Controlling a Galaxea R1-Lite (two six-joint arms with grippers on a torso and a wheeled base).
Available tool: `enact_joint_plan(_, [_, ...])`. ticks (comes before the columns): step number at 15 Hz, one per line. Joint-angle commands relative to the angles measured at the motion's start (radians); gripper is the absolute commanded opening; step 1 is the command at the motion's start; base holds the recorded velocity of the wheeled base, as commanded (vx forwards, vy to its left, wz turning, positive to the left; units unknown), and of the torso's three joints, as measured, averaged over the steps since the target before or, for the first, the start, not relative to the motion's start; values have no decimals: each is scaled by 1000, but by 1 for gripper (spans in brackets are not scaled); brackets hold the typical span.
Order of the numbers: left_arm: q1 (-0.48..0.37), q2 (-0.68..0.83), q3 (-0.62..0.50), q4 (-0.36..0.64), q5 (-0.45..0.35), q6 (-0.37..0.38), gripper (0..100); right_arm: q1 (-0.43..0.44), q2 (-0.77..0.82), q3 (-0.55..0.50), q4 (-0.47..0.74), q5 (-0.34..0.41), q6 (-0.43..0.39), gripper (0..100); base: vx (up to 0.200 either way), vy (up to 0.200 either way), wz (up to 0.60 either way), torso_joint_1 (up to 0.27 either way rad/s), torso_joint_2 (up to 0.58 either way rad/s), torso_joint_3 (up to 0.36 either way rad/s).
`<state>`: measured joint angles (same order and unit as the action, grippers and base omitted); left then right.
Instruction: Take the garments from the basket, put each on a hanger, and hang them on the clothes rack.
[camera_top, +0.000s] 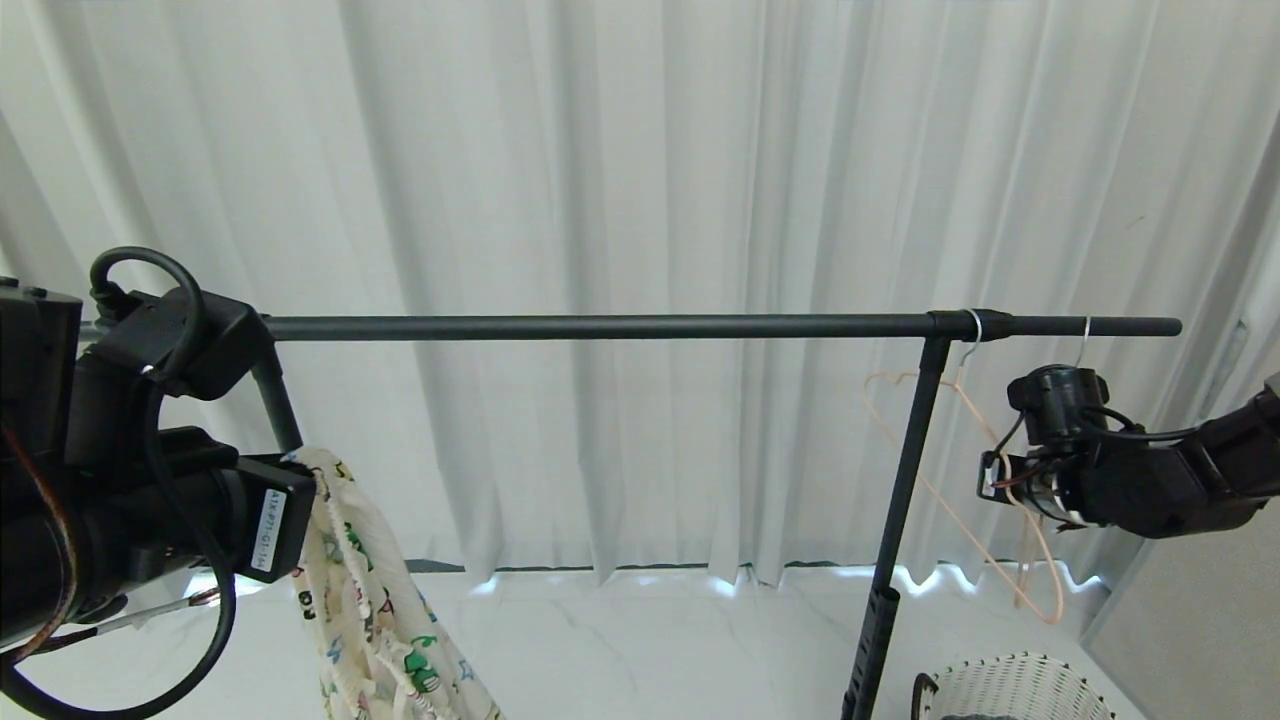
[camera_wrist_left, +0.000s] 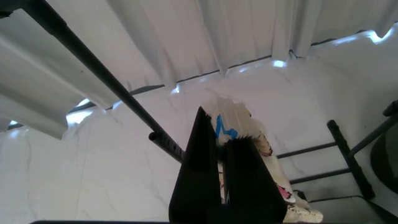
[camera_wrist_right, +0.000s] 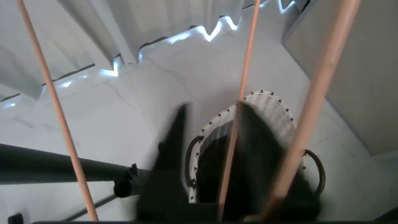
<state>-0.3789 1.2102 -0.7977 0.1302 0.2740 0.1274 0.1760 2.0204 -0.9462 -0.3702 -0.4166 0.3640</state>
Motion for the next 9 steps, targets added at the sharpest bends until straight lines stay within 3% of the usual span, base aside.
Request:
enact_joint_plan(1, [2, -1, 0, 0, 1, 0, 0, -3, -8, 0, 1, -1, 0, 0, 0, 0, 0, 0, 0, 0])
enact_joint_plan(9, [6, -5, -3, 0, 1, 0, 0, -23, -95, 33, 1, 19, -45, 0, 0, 0, 0, 0, 0, 0])
